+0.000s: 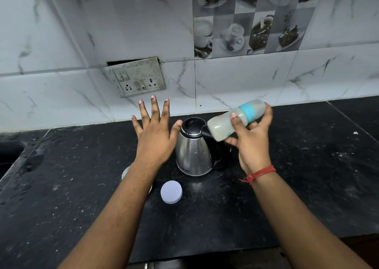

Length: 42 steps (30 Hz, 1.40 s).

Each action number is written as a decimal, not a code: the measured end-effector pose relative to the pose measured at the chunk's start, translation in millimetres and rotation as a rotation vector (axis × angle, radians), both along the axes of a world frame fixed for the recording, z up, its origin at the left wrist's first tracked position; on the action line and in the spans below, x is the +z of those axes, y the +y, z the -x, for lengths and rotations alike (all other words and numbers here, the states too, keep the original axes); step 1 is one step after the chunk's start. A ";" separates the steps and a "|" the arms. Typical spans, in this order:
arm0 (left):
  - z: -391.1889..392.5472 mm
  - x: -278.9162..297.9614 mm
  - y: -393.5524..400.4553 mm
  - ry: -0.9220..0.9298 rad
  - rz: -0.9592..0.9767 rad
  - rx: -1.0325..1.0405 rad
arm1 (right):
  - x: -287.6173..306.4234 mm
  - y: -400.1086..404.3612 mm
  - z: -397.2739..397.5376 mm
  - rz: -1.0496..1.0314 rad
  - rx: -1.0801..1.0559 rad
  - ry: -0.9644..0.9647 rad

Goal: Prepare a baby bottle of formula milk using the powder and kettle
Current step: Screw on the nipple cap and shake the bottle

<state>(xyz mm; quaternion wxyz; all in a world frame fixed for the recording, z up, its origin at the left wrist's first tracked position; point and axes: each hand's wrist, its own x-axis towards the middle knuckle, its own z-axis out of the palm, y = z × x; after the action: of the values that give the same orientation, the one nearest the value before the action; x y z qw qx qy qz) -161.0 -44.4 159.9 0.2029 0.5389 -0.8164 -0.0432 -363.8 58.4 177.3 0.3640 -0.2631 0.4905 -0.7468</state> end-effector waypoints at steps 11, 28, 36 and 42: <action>-3.1 -0.8 2.3 0.004 -0.007 0.003 | -0.7 -1.4 10.4 0.047 -0.067 -0.019; -0.1 -1.8 3.7 0.008 0.000 -0.001 | -8.9 5.7 -7.7 -0.156 0.292 0.290; -2.7 -4.7 5.5 0.021 -0.019 0.004 | -1.2 -0.1 1.5 -0.011 -0.039 0.083; 1.3 -3.5 3.8 0.009 -0.012 0.005 | -13.5 6.7 -5.5 -0.203 0.283 0.297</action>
<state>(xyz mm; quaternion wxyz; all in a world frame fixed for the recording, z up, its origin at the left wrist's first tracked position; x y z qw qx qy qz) -162.2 -40.6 156.4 0.2033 0.5421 -0.8138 -0.0499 -358.3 65.2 163.7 0.4135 -0.3982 0.5696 -0.5882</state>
